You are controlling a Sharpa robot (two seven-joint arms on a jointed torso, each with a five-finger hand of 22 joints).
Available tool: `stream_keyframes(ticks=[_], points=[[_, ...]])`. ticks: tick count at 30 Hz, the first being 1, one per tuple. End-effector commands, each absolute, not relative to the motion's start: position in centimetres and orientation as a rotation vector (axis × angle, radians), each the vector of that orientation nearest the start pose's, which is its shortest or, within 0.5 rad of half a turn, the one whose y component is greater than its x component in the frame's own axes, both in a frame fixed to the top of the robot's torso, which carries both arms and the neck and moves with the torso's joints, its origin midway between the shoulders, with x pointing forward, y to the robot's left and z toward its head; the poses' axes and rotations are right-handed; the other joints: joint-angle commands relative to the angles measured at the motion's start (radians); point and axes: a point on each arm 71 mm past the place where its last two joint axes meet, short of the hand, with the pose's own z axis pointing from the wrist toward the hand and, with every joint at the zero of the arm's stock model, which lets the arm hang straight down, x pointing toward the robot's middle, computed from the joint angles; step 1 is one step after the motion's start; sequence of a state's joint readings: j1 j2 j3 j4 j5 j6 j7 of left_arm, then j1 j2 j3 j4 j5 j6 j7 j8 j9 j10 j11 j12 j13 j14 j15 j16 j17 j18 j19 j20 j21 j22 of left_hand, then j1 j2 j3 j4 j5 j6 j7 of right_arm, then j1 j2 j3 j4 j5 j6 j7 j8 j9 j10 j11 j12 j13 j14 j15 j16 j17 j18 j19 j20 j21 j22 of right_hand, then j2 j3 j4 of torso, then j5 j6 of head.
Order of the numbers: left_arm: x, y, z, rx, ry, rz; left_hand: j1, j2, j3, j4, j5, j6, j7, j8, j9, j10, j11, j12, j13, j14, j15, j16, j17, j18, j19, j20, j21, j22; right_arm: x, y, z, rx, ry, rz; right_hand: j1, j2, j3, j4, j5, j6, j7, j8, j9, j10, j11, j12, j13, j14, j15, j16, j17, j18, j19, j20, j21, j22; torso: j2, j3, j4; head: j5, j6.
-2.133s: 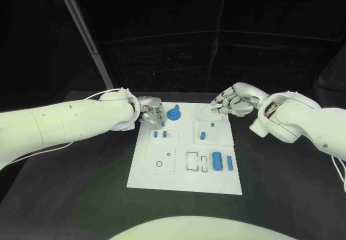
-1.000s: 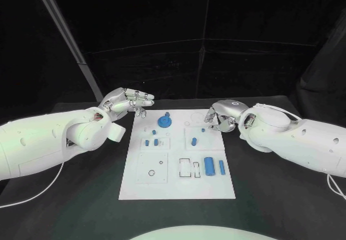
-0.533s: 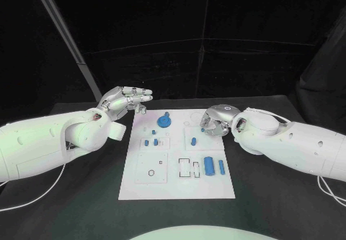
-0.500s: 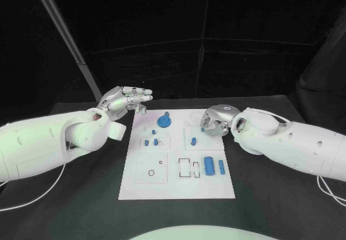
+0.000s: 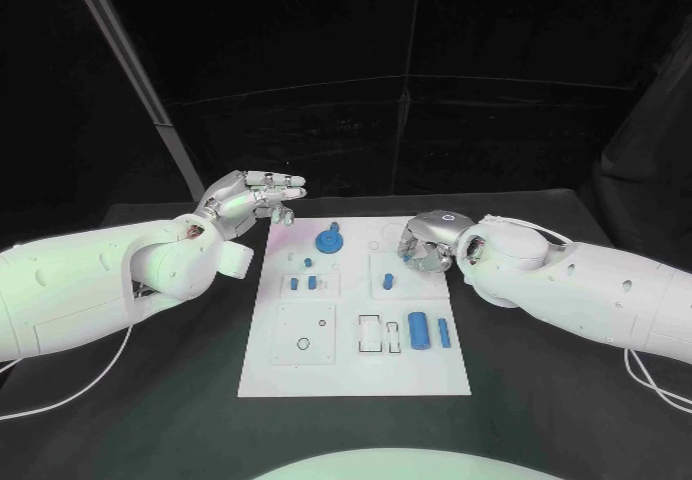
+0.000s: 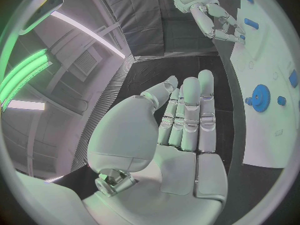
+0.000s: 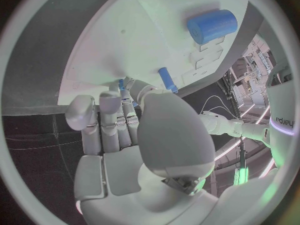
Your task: Assemble the parts on the task board
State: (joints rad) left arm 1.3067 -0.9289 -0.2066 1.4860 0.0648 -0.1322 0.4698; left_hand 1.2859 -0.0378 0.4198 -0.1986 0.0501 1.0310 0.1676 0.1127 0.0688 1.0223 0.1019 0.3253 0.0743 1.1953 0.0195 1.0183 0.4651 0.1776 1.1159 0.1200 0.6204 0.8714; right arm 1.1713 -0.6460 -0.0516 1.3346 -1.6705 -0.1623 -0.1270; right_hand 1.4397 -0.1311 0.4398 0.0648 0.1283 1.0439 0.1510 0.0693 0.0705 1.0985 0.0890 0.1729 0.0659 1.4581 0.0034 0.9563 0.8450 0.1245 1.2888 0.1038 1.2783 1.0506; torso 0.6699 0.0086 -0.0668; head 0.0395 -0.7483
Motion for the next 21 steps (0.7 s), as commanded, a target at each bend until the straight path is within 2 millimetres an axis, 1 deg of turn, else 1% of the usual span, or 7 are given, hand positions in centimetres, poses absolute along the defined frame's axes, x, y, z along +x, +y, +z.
stream_keyframes(ticks=[1,4,8,13,17,21], points=[[48.84,25.94,-18.14,-1.093,1.428,-1.615,-0.010,0.001,-0.005,0.004,0.001,0.000,0.000,0.004,-0.001,0.003,0.001,0.004,0.000,-0.007,0.000,-0.005,-0.001,0.006,-0.009,0.001,-0.006,-0.001,50.54,-14.72,-22.41,-0.447,1.792,0.502,-0.003,0.010,0.014,-0.003,-0.008,0.013,0.002,0.003,0.001,0.011,0.000,-0.002,-0.002,0.014,-0.002,0.011,0.008,-0.020,0.013,0.001,0.010,0.012,0.000,0.0001,-0.0005,0.002,-0.002],[48.83,25.95,-18.15,-1.094,1.429,-1.613,-0.010,0.001,-0.005,0.004,0.001,0.000,0.000,0.004,-0.002,0.003,0.001,0.004,0.000,-0.008,0.000,-0.006,-0.002,0.006,-0.010,0.001,-0.007,-0.002,50.50,-14.60,-22.56,-0.454,1.804,0.494,-0.006,0.011,0.022,-0.007,-0.009,0.021,0.002,0.004,0.002,0.020,-0.001,-0.004,-0.003,0.016,-0.002,0.021,0.016,-0.023,0.020,0.001,0.019,0.026,0.000,0.0002,-0.0010,0.003,-0.003],[48.82,26.00,-18.16,-1.096,1.431,-1.611,-0.010,0.001,-0.005,0.004,0.001,0.000,0.000,0.004,-0.002,0.003,0.001,0.004,0.000,-0.008,0.000,-0.006,-0.002,0.006,-0.010,0.001,-0.007,-0.002,50.46,-14.48,-22.72,-0.463,1.812,0.478,-0.009,0.017,0.034,-0.017,-0.011,0.045,-0.002,0.011,0.005,0.048,-0.007,-0.001,-0.001,0.030,-0.007,0.069,0.063,-0.034,0.053,-0.001,0.057,0.088,0.000,-0.0001,-0.0010,0.002,-0.005],[48.80,26.03,-18.18,-1.099,1.435,-1.609,-0.009,0.001,-0.005,0.004,0.001,-0.001,0.000,0.004,-0.002,0.002,0.002,0.005,-0.001,-0.009,0.000,-0.008,-0.004,0.006,-0.011,0.001,-0.009,-0.003,50.42,-14.26,-22.74,-0.470,1.803,0.461,-0.014,0.020,0.041,-0.028,-0.015,0.064,-0.007,0.015,0.007,0.069,-0.013,-0.004,0.000,0.036,-0.011,0.102,0.092,-0.042,0.073,-0.004,0.082,0.127,0.000,-0.0003,-0.0005,0.003,-0.006],[48.79,26.08,-18.19,-1.100,1.437,-1.607,-0.009,0.001,-0.005,0.004,0.001,-0.001,0.000,0.004,-0.002,0.001,0.002,0.005,-0.001,-0.010,0.000,-0.009,-0.005,0.006,-0.012,0.001,-0.010,-0.004,50.42,-14.20,-22.44,-0.456,1.756,0.457,-0.010,0.032,0.051,-0.039,-0.020,0.079,-0.011,0.018,0.009,0.087,-0.018,-0.005,0.001,0.038,-0.016,0.118,0.104,-0.044,0.080,-0.008,0.093,0.143,-0.001,0.0002,-0.0005,0.003,-0.008],[48.78,26.08,-18.19,-1.101,1.437,-1.607,-0.009,0.001,-0.005,0.004,0.001,-0.001,0.000,0.004,-0.002,0.001,0.002,0.005,-0.001,-0.010,0.000,-0.009,-0.005,0.006,-0.012,0.001,-0.010,-0.004,50.42,-14.21,-22.42,-0.455,1.753,0.457,-0.009,0.034,0.053,-0.041,-0.022,0.080,-0.011,0.018,0.009,0.089,-0.018,-0.005,0.001,0.038,-0.017,0.120,0.105,-0.045,0.081,-0.008,0.094,0.145,-0.001,0.0002,-0.0005,0.003,-0.008]])
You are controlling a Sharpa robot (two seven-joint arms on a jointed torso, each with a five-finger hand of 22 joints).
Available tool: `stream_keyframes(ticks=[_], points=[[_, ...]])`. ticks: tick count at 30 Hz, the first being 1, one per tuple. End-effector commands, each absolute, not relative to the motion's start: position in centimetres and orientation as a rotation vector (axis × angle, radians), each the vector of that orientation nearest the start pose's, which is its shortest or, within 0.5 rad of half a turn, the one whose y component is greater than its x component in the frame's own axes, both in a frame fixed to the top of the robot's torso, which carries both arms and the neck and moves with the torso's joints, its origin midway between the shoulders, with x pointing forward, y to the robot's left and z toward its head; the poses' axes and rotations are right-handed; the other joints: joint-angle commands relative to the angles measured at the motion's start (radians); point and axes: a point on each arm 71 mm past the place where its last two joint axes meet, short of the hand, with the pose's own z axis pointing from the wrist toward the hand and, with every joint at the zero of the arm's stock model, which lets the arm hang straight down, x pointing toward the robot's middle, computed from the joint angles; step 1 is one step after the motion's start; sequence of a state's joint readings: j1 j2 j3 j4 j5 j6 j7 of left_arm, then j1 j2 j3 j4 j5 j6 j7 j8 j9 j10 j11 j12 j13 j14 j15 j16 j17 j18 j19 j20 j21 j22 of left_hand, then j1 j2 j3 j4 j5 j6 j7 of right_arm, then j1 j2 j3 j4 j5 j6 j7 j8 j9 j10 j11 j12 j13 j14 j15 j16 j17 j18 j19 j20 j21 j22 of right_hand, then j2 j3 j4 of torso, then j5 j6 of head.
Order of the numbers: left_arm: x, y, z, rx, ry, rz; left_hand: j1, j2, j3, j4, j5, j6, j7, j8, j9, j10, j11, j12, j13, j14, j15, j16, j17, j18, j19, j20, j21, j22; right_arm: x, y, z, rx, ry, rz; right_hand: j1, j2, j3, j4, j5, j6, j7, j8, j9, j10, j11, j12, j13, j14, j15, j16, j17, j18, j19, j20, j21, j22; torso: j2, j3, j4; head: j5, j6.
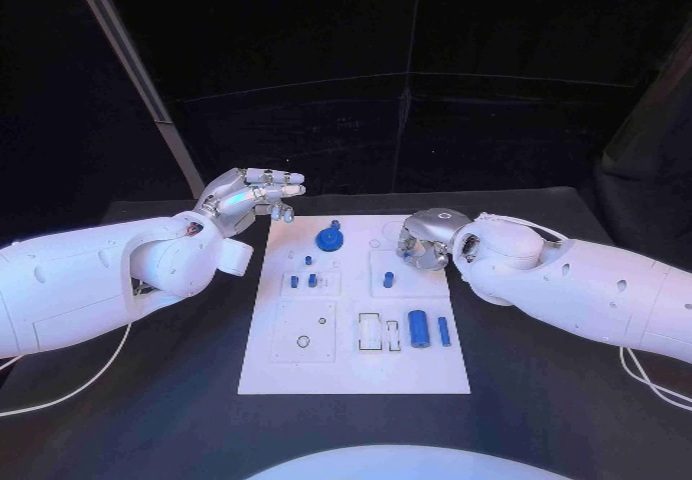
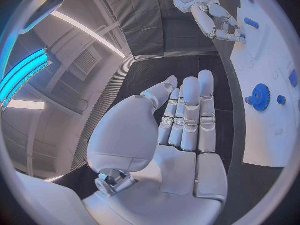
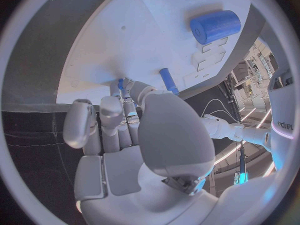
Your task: Assemble the parts on the task board
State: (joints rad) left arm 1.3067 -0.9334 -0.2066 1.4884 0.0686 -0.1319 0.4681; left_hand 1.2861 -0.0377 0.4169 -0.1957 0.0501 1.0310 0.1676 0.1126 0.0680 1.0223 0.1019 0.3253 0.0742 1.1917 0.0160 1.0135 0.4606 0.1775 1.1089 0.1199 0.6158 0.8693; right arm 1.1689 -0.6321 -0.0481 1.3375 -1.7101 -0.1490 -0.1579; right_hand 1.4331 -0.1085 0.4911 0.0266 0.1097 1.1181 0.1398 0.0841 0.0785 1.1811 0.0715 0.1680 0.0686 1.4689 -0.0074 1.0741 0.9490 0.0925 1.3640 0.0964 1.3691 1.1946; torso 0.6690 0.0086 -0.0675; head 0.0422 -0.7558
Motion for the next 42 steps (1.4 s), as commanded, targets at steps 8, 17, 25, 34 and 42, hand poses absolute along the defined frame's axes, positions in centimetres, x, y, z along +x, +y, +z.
stream_keyframes(ticks=[8,17,25,34,42], points=[[48.8,26.1,-18.2,-1.101,1.437,-1.607,-0.009,0.001,-0.002,0.001,0.001,-0.001,0.000,0.004,-0.001,0.001,0.002,0.005,-0.001,-0.007,0.003,-0.004,-0.001,0.006,-0.005,0.001,-0.006,-0.002,50.4,-14.2,-22.4,-0.455,1.753,0.457,-0.002,0.011,0.002,-0.002,-0.003,0.006,0.000,0.004,0.001,0.006,-0.001,0.000,-0.002,0.027,-0.006,0.002,0.001,-0.013,0.006,-0.001,0.003,0.001,0.000,0.0002,0.0002,0.000,0.000],[48.8,26.5,-18.2,-1.107,1.438,-1.596,-0.008,0.000,-0.004,0.000,0.001,-0.004,0.001,0.003,-0.001,-0.004,0.003,0.007,-0.002,-0.010,0.004,-0.008,-0.005,0.005,-0.007,0.001,-0.010,-0.005,49.0,-15.2,-20.4,-0.343,1.581,0.589,-0.004,0.020,0.037,-0.035,-0.015,0.009,0.004,-0.007,-0.002,0.015,0.001,-0.021,-0.003,0.022,-0.006,0.021,0.009,-0.015,0.007,-0.004,0.015,0.014,-0.002,-0.0006,-0.0004,0.003,0.004],[48.7,26.6,-18.2,-1.109,1.441,-1.595,-0.007,0.000,-0.004,0.000,0.001,-0.005,0.002,0.003,-0.001,-0.006,0.003,0.007,-0.002,-0.012,0.005,-0.010,-0.008,0.005,-0.008,0.002,-0.012,-0.006,47.4,-15.6,-19.2,-0.304,1.531,0.665,-0.002,0.020,0.046,-0.043,-0.008,0.009,0.005,-0.009,-0.002,0.017,0.002,-0.025,-0.003,0.021,-0.005,0.026,0.011,-0.015,0.007,-0.003,0.017,0.016,-0.002,-0.0016,-0.0004,0.004,0.006],[48.7,26.6,-18.2,-1.110,1.443,-1.597,-0.007,0.000,-0.004,0.000,0.001,-0.005,0.002,0.003,-0.001,-0.006,0.003,0.007,-0.002,-0.012,0.005,-0.010,-0.008,0.005,-0.008,0.002,-0.012,-0.006,46.2,-15.2,-18.4,-0.284,1.512,0.717,-0.001,0.019,0.052,-0.050,-0.003,0.011,0.006,-0.010,-0.003,0.018,0.002,-0.028,-0.003,0.020,-0.005,0.029,0.011,-0.015,0.007,-0.002,0.019,0.018,0.000,-0.0009,0.0005,0.005,0.010],[48.8,26.1,-18.2,-1.109,1.446,-1.603,-0.007,-0.001,-0.005,0.000,0.001,-0.006,0.003,0.002,-0.001,-0.007,0.004,0.008,-0.003,-0.014,0.005,-0.012,-0.010,0.005,-0.009,0.002,-0.014,-0.007,45.1,-11.4,-18.3,-0.307,1.547,0.843,-0.002,0.017,0.055,-0.054,0.001,0.010,0.007,-0.011,-0.003,0.018,0.004,-0.031,-0.003,0.020,-0.004,0.031,0.012,-0.015,0.007,-0.002,0.020,0.020,0.001,-0.0023,0.0032,0.028,0.008]])
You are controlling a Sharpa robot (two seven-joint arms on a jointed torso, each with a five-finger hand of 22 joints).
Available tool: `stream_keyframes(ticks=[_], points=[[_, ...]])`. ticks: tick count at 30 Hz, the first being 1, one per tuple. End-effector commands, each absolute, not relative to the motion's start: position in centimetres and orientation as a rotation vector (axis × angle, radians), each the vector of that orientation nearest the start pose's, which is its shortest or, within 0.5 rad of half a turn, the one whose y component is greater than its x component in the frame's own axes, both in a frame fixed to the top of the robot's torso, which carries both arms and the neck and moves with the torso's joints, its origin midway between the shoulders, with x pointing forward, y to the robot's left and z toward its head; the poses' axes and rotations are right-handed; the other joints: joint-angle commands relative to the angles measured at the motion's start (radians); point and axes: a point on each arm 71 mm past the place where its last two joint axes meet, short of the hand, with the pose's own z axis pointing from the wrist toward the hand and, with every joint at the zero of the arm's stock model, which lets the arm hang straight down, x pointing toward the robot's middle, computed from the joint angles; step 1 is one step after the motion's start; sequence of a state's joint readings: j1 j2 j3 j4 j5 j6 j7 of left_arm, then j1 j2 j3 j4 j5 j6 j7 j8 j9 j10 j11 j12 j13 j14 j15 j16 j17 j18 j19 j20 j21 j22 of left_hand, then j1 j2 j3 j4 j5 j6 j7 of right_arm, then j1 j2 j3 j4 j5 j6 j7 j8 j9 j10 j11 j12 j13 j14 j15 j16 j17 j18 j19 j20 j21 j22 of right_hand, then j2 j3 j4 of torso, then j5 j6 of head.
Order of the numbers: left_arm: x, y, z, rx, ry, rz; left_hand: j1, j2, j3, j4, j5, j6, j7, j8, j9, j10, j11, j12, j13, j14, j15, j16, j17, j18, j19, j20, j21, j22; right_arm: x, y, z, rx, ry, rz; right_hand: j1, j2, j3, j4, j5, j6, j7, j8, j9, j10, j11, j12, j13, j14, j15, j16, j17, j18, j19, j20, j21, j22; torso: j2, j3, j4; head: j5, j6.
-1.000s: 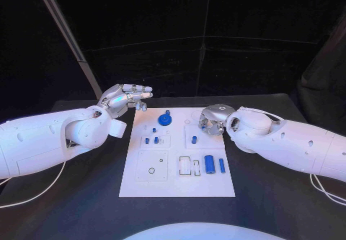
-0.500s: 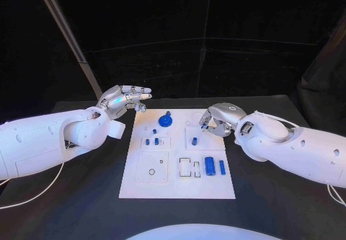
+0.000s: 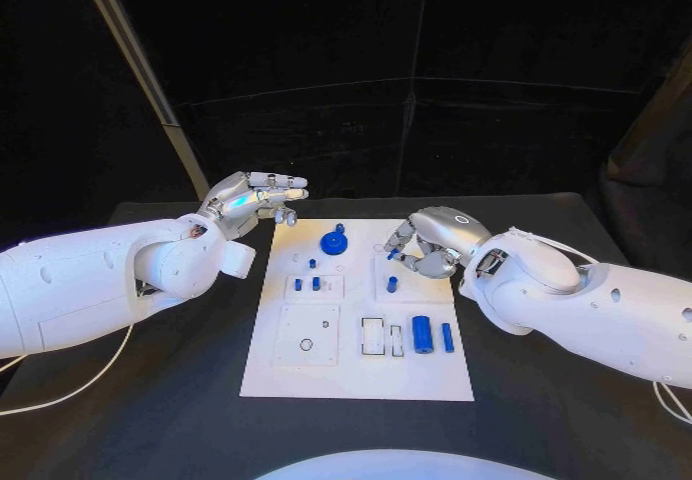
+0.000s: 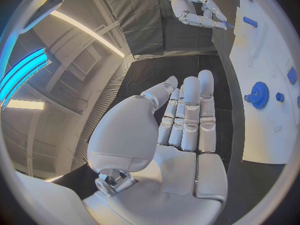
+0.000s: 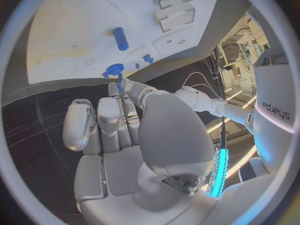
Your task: Assemble the parts on the task board
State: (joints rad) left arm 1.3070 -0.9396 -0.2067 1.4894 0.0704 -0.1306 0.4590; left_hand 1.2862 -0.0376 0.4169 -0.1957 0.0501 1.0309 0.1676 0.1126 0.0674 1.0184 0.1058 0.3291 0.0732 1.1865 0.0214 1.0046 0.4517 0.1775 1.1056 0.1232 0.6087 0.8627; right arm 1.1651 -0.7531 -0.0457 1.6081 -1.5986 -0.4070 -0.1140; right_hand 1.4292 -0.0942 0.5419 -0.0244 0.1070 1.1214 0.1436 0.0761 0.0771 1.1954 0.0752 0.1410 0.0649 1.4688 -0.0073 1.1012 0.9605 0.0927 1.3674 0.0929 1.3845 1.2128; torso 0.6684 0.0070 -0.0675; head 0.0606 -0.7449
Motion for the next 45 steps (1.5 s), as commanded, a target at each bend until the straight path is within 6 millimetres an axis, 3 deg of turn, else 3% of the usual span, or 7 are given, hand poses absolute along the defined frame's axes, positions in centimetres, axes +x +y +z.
stream_keyframes(ticks=[1,6,11,19,29,45], points=[[48.8,26.0,-18.2,-1.110,1.446,-1.605,-0.008,-0.001,-0.005,0.000,0.001,-0.006,0.003,0.002,-0.001,-0.003,0.000,0.004,-0.002,-0.008,0.000,-0.003,-0.001,0.005,-0.006,-0.001,-0.007,-0.001,45.1,-10.7,-18.3,-0.317,1.556,0.856,0.002,0.003,0.005,-0.003,0.004,0.007,0.003,-0.003,-0.002,0.004,0.000,-0.004,0.001,0.020,-0.004,0.004,0.001,-0.015,0.004,0.002,0.005,0.002,0.002,-0.0008,0.0034,0.015,-0.006],[48.9,25.5,-18.2,-1.110,1.446,-1.614,-0.008,-0.001,-0.005,0.000,0.001,-0.006,0.003,0.002,-0.001,-0.003,0.000,0.004,-0.002,-0.008,0.000,-0.003,-0.001,0.005,-0.006,-0.001,-0.007,-0.001,44.8,-7.3,-19.0,-0.388,1.604,0.902,-0.001,0.003,0.007,-0.004,0.006,0.005,0.004,-0.005,-0.002,0.002,0.001,-0.007,0.001,0.020,-0.003,0.005,0.001,-0.015,0.003,0.002,0.005,0.001,0.004,0.0013,0.0048,0.048,-0.017],[49.0,25.3,-18.2,-1.107,1.435,-1.612,-0.008,-0.001,-0.006,0.000,0.001,-0.007,0.003,0.002,-0.001,-0.004,0.001,0.005,-0.002,-0.009,0.000,-0.004,-0.002,0.005,-0.007,-0.001,-0.008,-0.002,44.0,-5.1,-20.7,-0.451,1.663,0.922,-0.002,0.004,0.009,-0.006,0.008,0.003,0.006,-0.006,-0.003,0.000,0.003,-0.010,0.000,0.019,-0.002,0.006,0.000,-0.015,0.002,0.003,0.005,0.000,0.004,-0.0011,0.0055,0.074,-0.030],[49.3,25.3,-18.0,-1.122,1.381,-1.591,-0.007,-0.002,-0.006,-0.001,0.001,-0.008,0.003,0.001,-0.001,-0.005,0.001,0.006,-0.002,-0.009,0.000,-0.005,-0.003,0.005,-0.007,-0.001,-0.008,-0.002,42.9,-3.0,-22.9,-0.516,1.725,0.924,-0.004,0.005,0.010,-0.007,0.010,0.001,0.007,-0.008,-0.003,-0.001,0.004,-0.012,0.000,0.019,-0.001,0.007,0.000,-0.015,0.001,0.004,0.005,0.000,0.003,0.0007,0.0024,0.100,-0.044],[49.4,25.2,-18.0,-1.125,1.373,-1.593,-0.007,-0.003,-0.007,-0.001,0.001,-0.009,0.003,0.001,-0.001,-0.005,0.001,0.006,-0.002,-0.009,0.000,-0.005,-0.004,0.005,-0.007,-0.001,-0.009,-0.003,42.3,-1.9,-23.7,-0.564,1.753,0.916,-0.006,0.004,0.009,-0.007,0.009,0.000,0.008,-0.008,-0.004,-0.002,0.004,-0.013,0.000,0.018,-0.001,0.008,0.000,-0.015,0.000,0.004,0.005,0.000,0.003,0.0003,0.0021,0.116,-0.057],[49.5,25.2,-18.1,-1.128,1.384,-1.597,-0.008,-0.002,-0.008,0.000,0.001,-0.009,0.003,0.001,-0.001,-0.005,0.001,0.007,-0.002,-0.010,0.000,-0.006,-0.005,0.005,-0.007,-0.001,-0.010,-0.004,41.9,-1.7,-23.9,-0.606,1.767,0.890,-0.008,0.004,0.009,-0.008,0.009,0.000,0.008,-0.008,-0.004,-0.002,0.005,-0.013,0.001,0.018,0.000,0.007,-0.001,-0.015,0.000,0.005,0.005,0.000,0.002,0.0002,0.0012,0.126,-0.068]])
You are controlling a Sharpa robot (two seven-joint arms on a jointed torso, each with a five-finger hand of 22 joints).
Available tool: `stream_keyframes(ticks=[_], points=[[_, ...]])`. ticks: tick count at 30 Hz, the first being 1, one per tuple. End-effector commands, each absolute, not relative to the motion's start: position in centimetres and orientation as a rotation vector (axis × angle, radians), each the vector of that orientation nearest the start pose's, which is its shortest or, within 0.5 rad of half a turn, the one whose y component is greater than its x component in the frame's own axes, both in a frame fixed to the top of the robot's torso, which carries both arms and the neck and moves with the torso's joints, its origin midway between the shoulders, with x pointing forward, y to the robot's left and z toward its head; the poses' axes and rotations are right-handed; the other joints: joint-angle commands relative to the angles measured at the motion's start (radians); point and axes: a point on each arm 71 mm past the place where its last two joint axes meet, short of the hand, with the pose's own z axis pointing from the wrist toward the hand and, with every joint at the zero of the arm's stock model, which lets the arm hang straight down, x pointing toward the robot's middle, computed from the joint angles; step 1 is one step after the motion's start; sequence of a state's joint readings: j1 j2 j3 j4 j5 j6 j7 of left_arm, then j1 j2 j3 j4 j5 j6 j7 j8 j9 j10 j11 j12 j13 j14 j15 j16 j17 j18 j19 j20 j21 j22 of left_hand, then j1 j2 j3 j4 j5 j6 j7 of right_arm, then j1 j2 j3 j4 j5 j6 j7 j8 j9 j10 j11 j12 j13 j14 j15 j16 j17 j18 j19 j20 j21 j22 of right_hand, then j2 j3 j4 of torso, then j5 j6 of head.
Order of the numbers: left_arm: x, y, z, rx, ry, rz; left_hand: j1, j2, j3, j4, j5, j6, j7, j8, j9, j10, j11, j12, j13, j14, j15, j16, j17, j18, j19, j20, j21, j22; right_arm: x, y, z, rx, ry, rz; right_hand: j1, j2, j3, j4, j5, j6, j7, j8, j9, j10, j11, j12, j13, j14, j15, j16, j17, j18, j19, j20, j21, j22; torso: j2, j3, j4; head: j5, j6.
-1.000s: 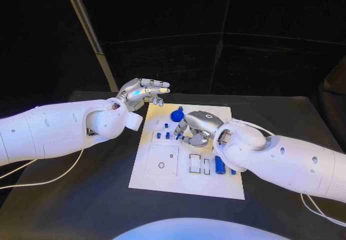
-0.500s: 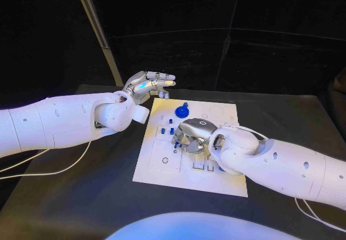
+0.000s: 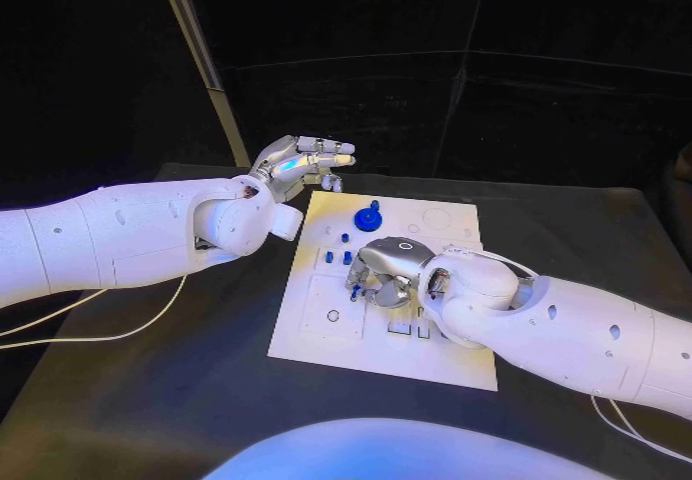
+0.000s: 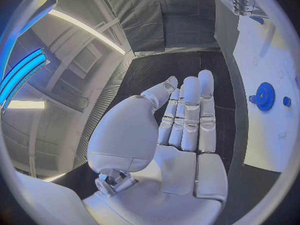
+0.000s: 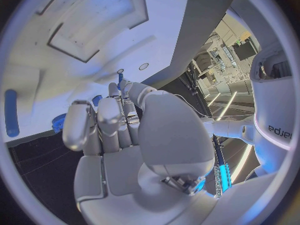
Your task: Assemble the parts on the task board
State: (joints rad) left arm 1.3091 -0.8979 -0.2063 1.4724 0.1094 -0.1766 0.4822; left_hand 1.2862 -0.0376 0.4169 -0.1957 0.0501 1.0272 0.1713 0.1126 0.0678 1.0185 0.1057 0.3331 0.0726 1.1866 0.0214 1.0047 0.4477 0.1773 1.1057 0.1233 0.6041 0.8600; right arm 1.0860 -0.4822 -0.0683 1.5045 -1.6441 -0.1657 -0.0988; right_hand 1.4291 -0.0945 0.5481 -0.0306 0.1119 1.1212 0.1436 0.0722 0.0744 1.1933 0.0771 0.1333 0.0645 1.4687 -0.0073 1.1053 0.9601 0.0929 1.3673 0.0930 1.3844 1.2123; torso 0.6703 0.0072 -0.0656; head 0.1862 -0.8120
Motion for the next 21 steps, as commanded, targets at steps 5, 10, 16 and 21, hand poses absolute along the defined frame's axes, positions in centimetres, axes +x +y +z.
stream_keyframes(ticks=[5,10,16,21], points=[[49.48,25.16,-18.08,-1.130,1.389,-1.599,-0.008,-0.002,-0.008,0.000,0.001,-0.005,0.000,0.001,-0.001,-0.005,0.001,0.004,-0.001,-0.010,0.000,-0.006,-0.001,0.005,-0.007,-0.001,-0.005,-0.001,41.97,-1.60,-23.99,-0.615,1.768,0.874,-0.008,0.004,0.003,-0.001,0.004,0.000,0.008,-0.004,-0.001,0.000,0.003,-0.006,0.001,0.018,0.000,0.003,-0.001,-0.015,0.000,0.005,0.005,0.000,0.000,-0.0002,-0.0007,0.000,-0.001],[49.49,25.14,-18.10,-1.131,1.393,-1.600,-0.008,-0.002,-0.008,0.000,0.001,-0.005,0.000,0.001,-0.001,-0.005,0.001,0.004,-0.001,-0.010,0.000,-0.006,-0.001,0.005,-0.007,-0.001,-0.005,-0.001,41.93,-1.48,-24.08,-0.628,1.774,0.861,-0.010,0.003,0.002,-0.002,0.004,0.000,0.008,-0.004,-0.001,0.000,0.003,-0.006,0.001,0.018,0.000,0.003,-0.001,-0.015,0.000,0.005,0.005,0.001,0.000,-0.0005,0.0007,-0.002,-0.002],[49.50,25.14,-18.12,-1.132,1.396,-1.602,-0.008,-0.002,-0.008,0.000,0.001,-0.005,0.000,0.001,-0.001,-0.005,0.001,0.004,-0.001,-0.010,0.000,-0.006,-0.001,0.005,-0.007,-0.001,-0.006,-0.001,41.79,-1.26,-24.20,-0.645,1.775,0.851,-0.011,0.002,0.001,-0.002,0.003,0.000,0.008,-0.004,-0.001,0.001,0.003,-0.007,0.001,0.018,0.000,0.003,-0.001,-0.015,-0.001,0.005,0.005,0.000,0.000,-0.0006,0.0004,-0.002,-0.002],[49.50,25.15,-18.14,-1.133,1.398,-1.602,-0.009,-0.003,-0.009,0.001,0.001,-0.006,0.000,0.001,-0.001,-0.006,0.001,0.004,-0.001,-0.010,0.001,-0.006,-0.002,0.005,-0.008,0.000,-0.007,-0.002,41.31,-1.02,-24.64,-0.668,1.775,0.846,-0.011,0.002,0.001,-0.002,0.003,0.000,0.008,-0.004,-0.001,0.001,0.003,-0.007,0.001,0.018,0.000,0.003,-0.001,-0.015,-0.001,0.005,0.005,0.000,-0.001,-0.0005,-0.0001,-0.001,-0.002]])
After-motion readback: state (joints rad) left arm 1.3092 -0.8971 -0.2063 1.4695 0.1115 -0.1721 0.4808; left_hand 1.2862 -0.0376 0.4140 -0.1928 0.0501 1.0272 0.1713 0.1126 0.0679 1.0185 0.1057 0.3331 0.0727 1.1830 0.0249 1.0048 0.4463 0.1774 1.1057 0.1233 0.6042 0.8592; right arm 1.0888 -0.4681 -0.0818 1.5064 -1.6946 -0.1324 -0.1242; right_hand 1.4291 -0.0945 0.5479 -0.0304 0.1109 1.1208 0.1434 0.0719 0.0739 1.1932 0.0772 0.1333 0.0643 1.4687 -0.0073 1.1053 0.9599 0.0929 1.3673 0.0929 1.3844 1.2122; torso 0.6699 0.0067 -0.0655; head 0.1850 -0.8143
